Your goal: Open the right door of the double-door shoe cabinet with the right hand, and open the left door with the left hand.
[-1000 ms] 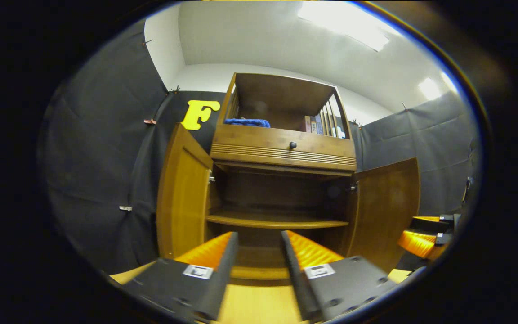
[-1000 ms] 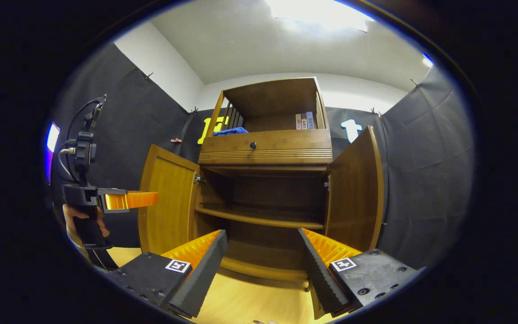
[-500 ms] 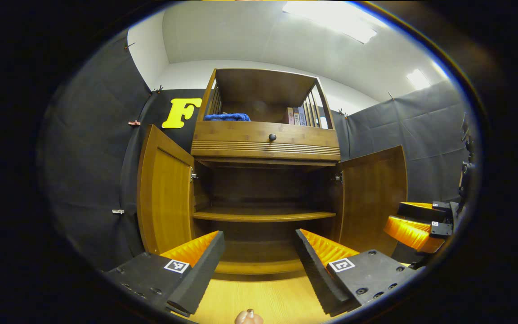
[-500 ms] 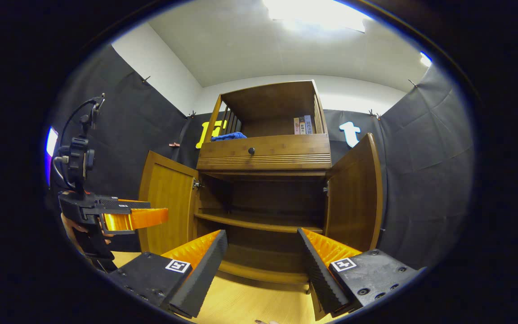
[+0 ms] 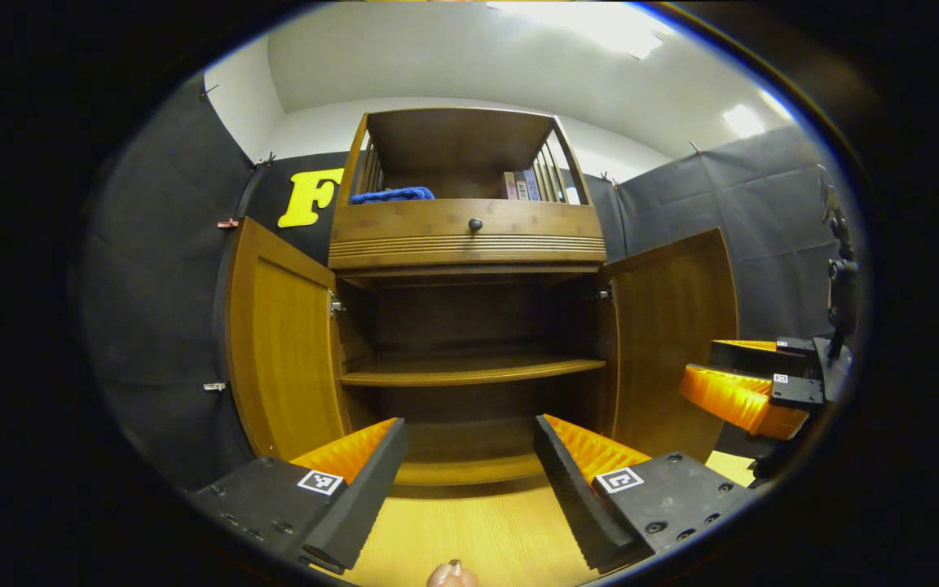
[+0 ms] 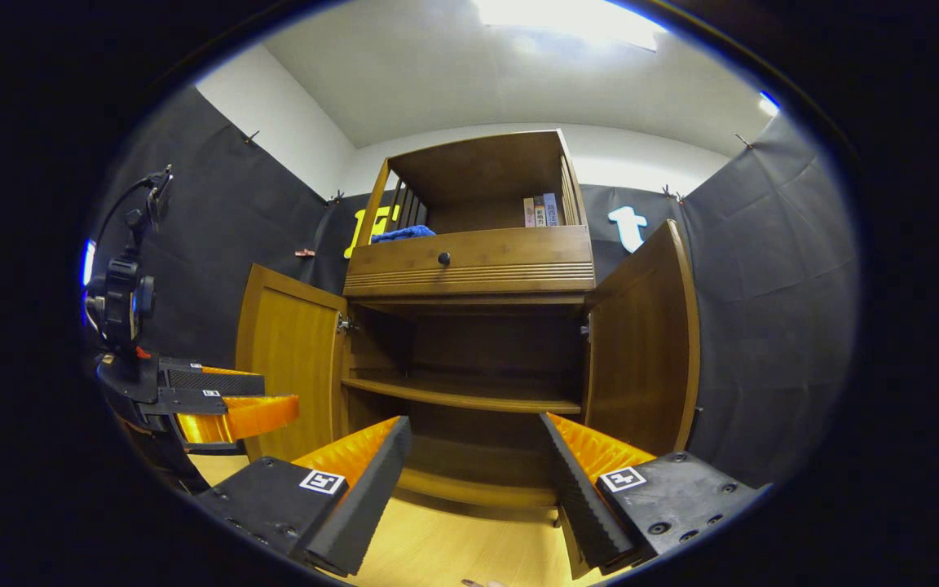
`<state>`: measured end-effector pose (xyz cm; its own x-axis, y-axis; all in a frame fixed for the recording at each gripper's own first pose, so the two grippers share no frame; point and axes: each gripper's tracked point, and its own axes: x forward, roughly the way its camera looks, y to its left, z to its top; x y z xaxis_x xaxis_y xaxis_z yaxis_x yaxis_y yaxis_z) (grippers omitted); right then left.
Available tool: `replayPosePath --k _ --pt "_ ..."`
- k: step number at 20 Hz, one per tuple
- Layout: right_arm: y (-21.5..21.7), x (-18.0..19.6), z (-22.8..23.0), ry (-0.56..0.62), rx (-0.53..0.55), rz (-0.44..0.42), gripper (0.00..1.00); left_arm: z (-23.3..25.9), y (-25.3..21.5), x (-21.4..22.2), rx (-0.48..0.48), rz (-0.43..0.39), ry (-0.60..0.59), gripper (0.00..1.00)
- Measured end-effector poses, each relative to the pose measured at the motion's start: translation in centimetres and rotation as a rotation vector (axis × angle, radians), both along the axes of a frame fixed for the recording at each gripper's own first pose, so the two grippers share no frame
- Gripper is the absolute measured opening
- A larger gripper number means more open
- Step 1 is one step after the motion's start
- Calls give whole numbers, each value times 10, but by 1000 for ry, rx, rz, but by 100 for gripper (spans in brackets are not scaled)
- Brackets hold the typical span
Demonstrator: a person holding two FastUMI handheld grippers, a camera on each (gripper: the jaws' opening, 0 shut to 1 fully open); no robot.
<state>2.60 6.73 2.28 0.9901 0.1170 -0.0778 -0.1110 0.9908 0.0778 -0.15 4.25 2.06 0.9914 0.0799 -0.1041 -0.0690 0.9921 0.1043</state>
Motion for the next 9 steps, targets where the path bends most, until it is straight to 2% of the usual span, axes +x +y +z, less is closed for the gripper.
replayPosePath --k 9 --pt "-3 -2 5 -14 5 -7 97 5 -6 0 -7 -10 -19 96"
